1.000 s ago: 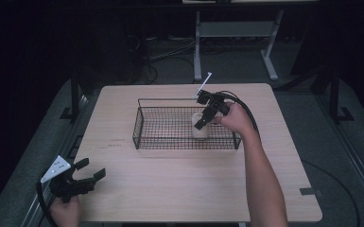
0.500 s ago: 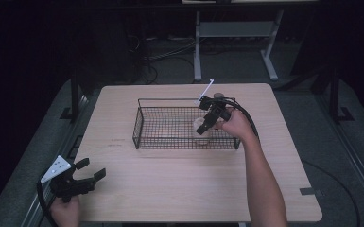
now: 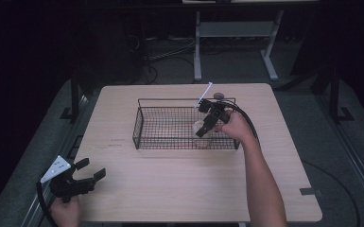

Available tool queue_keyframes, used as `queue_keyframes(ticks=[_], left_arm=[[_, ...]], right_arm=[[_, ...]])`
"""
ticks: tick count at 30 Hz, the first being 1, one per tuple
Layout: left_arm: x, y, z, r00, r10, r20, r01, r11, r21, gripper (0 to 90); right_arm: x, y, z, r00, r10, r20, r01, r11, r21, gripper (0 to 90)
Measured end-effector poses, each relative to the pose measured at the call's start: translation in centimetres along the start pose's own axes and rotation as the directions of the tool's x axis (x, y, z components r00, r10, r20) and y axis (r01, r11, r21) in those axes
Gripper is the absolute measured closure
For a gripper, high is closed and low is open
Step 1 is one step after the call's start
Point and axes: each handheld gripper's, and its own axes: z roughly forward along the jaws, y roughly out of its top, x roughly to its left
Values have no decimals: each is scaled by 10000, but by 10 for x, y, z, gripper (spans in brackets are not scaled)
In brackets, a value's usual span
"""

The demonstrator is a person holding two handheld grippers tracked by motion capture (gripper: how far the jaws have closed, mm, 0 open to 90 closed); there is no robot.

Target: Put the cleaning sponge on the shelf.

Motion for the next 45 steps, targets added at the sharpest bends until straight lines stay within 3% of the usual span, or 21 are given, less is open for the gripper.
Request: queue_keyframes(ticks=[11,45], left_arm=[[-1,0,1,10000,0,33,0,10000,50,138],[-1,0,1,10000,-20,13,20,10000,75,138]], right_arm=[[-1,-4,-1,9999,119,-47,-119,9999,-95,231],[12,-21,-39,9998,124,126,-113,9966,-811,194]])
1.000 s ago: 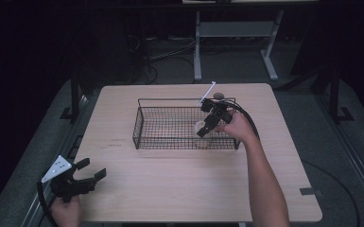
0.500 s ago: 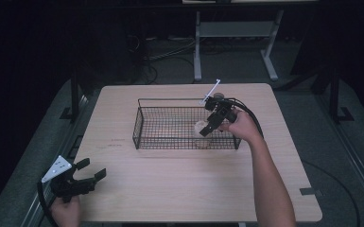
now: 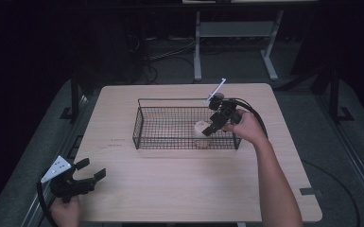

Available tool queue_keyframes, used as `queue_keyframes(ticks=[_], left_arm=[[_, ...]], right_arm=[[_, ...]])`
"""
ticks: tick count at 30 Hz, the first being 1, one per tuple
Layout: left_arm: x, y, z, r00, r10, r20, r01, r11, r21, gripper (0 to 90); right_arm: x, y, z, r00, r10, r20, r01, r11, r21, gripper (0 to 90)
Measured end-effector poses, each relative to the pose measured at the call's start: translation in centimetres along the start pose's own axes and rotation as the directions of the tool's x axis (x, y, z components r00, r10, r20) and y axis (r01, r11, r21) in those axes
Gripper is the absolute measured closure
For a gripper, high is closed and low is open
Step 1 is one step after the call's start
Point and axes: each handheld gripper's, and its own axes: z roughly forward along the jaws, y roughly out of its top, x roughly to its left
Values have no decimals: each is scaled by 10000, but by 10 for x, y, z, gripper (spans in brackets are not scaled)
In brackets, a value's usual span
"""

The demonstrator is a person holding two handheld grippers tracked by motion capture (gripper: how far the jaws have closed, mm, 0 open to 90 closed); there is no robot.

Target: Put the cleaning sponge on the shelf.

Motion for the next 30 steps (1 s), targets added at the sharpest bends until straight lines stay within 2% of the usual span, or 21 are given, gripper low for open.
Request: queue_keyframes(ticks=[3,12,21,30], left_arm=[[0,0,0,10000,45,10,-45,10000,-6,138],[-1,0,1,10000,75,-6,-75,10000,-7,138],[-1,0,0,10000,55,-5,-55,10000,3,138],[-2,0,1,10000,85,5,-85,10000,9,138]], right_arm=[[2,-3,-5,10000,-37,40,38,9997,-225,195],[5,-9,-11,9999,-47,118,49,9999,-152,193],[12,-15,-20,9997,-126,211,134,9992,-377,184],[15,-25,-24,9997,-99,223,106,9994,-343,183]])
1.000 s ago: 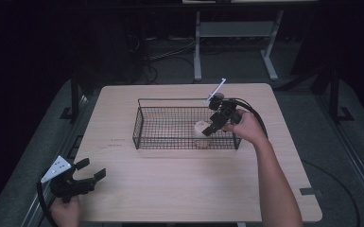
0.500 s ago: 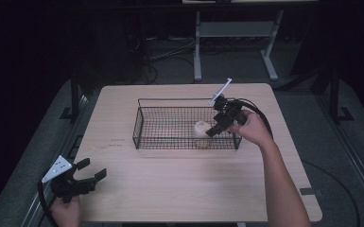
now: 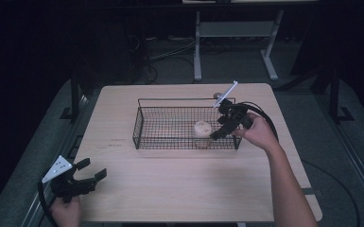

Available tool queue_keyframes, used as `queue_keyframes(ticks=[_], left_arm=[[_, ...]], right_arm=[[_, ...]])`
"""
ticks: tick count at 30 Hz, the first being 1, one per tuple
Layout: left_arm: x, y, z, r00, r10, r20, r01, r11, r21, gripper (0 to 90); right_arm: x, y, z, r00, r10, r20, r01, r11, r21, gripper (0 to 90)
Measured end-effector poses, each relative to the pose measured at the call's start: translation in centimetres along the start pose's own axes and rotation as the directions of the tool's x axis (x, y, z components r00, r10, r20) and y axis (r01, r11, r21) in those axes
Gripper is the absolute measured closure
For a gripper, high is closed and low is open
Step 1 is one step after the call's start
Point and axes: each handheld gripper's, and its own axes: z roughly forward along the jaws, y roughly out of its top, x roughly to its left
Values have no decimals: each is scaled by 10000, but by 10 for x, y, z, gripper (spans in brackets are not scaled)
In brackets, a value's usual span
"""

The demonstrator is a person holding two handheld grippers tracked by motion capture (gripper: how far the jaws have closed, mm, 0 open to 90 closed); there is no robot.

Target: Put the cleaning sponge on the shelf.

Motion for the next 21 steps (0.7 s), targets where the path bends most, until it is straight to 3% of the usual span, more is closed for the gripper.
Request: queue_keyframes(ticks=[21], left_arm=[[-1,0,1,10000,-10,-8,10,10000,97,138]], right_arm=[[17,-20,-3,9996,-297,-26,297,9995,-130,183]])
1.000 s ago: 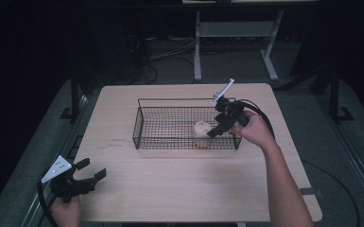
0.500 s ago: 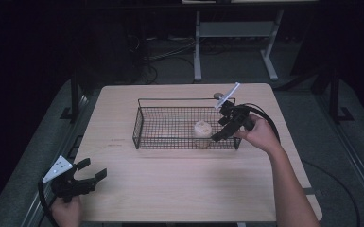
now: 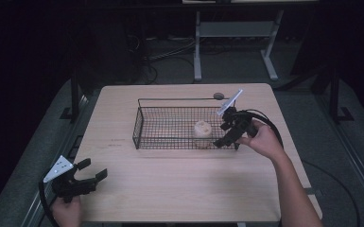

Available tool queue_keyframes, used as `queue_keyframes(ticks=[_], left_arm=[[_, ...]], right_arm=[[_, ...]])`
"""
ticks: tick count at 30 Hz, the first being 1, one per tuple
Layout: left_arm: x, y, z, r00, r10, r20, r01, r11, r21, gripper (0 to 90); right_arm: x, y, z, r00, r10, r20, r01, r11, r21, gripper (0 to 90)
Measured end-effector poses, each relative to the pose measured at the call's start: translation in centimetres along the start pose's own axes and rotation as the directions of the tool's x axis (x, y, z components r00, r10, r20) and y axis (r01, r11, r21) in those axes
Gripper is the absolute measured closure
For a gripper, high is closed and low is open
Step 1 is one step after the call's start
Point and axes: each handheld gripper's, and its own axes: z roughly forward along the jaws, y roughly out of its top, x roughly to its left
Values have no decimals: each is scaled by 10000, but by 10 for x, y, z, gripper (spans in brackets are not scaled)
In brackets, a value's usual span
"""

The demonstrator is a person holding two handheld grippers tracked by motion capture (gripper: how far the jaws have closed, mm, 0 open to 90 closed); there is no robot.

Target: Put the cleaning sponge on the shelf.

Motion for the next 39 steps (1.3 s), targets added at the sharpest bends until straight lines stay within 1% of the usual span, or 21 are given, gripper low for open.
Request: queue_keyframes(ticks=[6,10,13,17,21,22,27,30,31,35,39], left_arm=[[-1,0,1,10000,31,13,-31,10000,-2,138],[-1,0,1,10000,67,19,-67,10000,53,138],[-1,0,1,10000,59,25,-59,10000,45,138],[-1,0,1,10000,82,26,-82,9999,58,138],[-1,0,1,9999,104,18,-104,9999,70,138],[-1,0,1,9999,108,17,-108,9999,79,138],[-1,0,1,9999,114,10,-114,9999,76,138],[-1,0,1,9999,113,2,-113,9999,83,138],[-1,0,1,9999,120,3,-120,9999,76,138],[-1,0,1,9999,116,3,-116,9999,68,138],[-1,0,1,9999,125,9,-125,9999,79,138]], right_arm=[[5,-5,-2,10000,-72,5,72,9999,-126,183],[9,-10,-4,10000,-69,-16,69,10000,-57,182],[13,-13,-4,9999,-153,14,153,9998,-125,182],[16,-17,-5,9999,-151,3,151,9998,-151,178],[21,-23,-6,9998,-155,120,158,9996,-249,170],[22,-25,-6,9998,-161,84,163,9994,-303,170],[26,-31,-4,9998,-163,92,166,9994,-316,170],[27,-32,-4,9998,-205,28,206,9995,-230,170],[29,-34,-3,9998,-189,28,190,9994,-301,170],[30,-39,-2,9998,-182,104,185,9994,-283,170],[33,-46,-2,9998,-163,78,166,9992,-370,170]])
